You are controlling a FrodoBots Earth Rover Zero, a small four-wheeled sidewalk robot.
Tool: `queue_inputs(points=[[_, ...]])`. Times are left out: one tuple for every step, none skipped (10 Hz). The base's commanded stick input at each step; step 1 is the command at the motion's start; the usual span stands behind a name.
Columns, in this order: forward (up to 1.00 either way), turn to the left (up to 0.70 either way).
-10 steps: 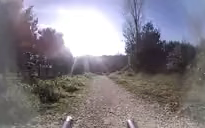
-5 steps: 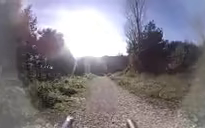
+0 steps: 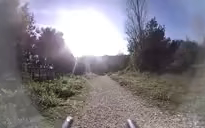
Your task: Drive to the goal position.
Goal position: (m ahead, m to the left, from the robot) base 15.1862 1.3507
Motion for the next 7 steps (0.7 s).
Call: queue_inputs(points=[[0.50, 0.00], [0.50, 0.00], [0.50, 0.00], [0.50, 0.00], [0.50, 0.00], [0.50, 0.00], [0.50, 0.00]])
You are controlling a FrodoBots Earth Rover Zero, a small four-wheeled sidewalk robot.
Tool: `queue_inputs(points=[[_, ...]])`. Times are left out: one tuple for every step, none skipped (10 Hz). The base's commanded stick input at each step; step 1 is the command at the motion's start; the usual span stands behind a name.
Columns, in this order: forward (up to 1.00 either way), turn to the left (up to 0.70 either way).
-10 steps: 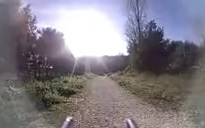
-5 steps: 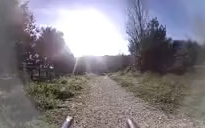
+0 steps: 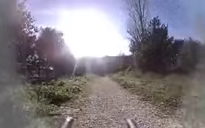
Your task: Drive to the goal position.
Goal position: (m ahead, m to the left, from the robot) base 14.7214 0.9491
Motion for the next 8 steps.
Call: queue_inputs(points=[[0.50, 0.00], [0.50, 0.00], [0.50, 0.00], [0.50, 0.00], [0.50, 0.00], [0.50, 0.00], [0.50, 0.00], [0.50, 0.00]])
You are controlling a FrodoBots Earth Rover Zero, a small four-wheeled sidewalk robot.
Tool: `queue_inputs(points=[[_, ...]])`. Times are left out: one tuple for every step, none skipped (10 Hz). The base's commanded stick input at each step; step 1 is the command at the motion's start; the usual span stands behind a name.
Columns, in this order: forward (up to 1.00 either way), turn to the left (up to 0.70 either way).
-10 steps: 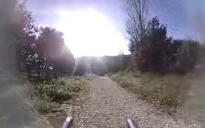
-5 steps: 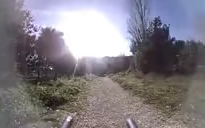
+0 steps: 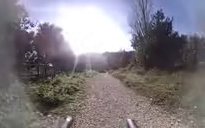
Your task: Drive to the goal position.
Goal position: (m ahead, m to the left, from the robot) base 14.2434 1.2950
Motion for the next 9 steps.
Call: queue_inputs(points=[[0.50, 0.00], [0.50, 0.00], [0.50, 0.00], [0.50, 0.00], [0.50, 0.00], [0.50, 0.00], [0.50, 0.00], [0.50, 0.00], [0.50, 0.00]])
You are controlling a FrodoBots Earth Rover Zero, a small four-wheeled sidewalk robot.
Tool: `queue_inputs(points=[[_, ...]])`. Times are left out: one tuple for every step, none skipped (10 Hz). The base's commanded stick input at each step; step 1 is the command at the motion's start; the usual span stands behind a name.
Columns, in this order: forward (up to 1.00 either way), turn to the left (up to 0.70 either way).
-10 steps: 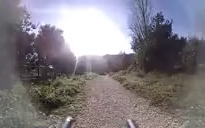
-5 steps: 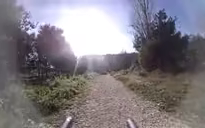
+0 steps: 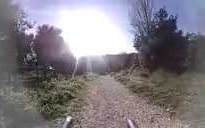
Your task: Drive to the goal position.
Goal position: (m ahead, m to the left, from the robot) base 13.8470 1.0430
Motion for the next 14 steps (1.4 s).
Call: queue_inputs(points=[[0.50, 0.00], [0.50, 0.00], [0.50, 0.00], [0.50, 0.00], [0.50, 0.00], [0.50, 0.00], [0.50, 0.00], [0.50, 0.00], [0.50, 0.00], [0.50, 0.00], [0.50, 0.00], [0.50, 0.00], [0.50, 0.00], [0.50, 0.00]])
